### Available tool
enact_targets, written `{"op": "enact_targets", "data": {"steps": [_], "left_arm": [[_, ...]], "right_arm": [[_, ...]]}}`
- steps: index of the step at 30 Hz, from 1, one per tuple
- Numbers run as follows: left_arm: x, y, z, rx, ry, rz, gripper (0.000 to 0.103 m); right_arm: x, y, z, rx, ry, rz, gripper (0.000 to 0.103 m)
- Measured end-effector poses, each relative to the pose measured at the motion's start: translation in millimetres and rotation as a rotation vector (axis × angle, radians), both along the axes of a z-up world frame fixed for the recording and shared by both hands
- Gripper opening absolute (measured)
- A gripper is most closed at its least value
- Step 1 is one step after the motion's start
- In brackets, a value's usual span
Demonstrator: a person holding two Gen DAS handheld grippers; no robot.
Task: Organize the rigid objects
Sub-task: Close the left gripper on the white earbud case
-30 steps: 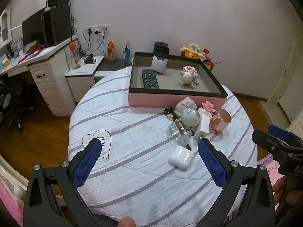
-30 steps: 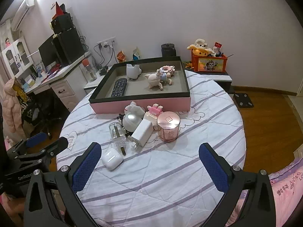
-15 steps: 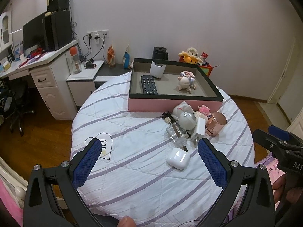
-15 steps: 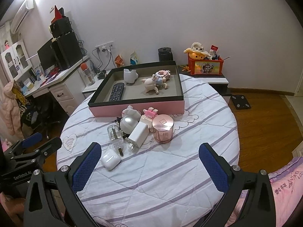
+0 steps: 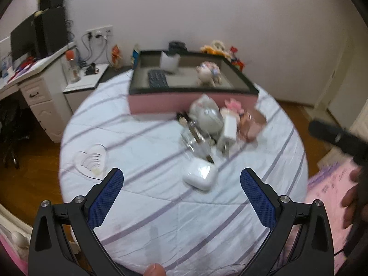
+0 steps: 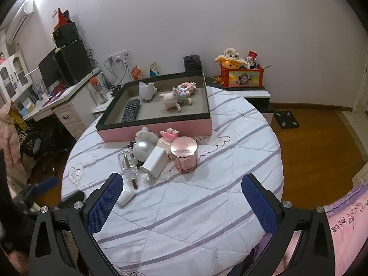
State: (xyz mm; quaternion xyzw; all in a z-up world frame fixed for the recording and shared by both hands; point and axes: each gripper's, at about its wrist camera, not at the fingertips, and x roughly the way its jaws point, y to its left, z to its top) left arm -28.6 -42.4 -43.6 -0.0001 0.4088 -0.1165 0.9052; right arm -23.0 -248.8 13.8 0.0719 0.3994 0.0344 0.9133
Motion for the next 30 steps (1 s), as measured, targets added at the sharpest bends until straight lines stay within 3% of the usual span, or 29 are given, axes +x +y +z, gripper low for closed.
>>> {"op": "enact_targets", "data": {"steps": [12,18,22,27,30], "left_arm": [[44.7,-19.6,-68.7,0.032,0.088,-0.051,0.102],[53.6,-22.4,-72.4,0.004,0.078,-0.112,0.099],[54.0,-20.4,-71.3,0.01,0.069,-0.13,0.085],[57.0,-7.4,-69.5,-0.005,0.064,-0.128,0.047],[58.8,4.0,-68.7,-0.051,0.077,-0.12,0.045]], "right_arm": [[20.4,-13.6,-21.2,0.008,0.056,-0.026,0.103],[31.7,-16.3,-32.5,0.01,0.087,-0.033,0.103],[37.3,-15.0,-38.7,0.012,0.101,-0.03,0.103],[45.3,-11.9,-49.1,0.011,0.12,-0.023,0.103],[52.9,-8.8,-56.8,-0.011,0.129,-0.019,0.103]]}}
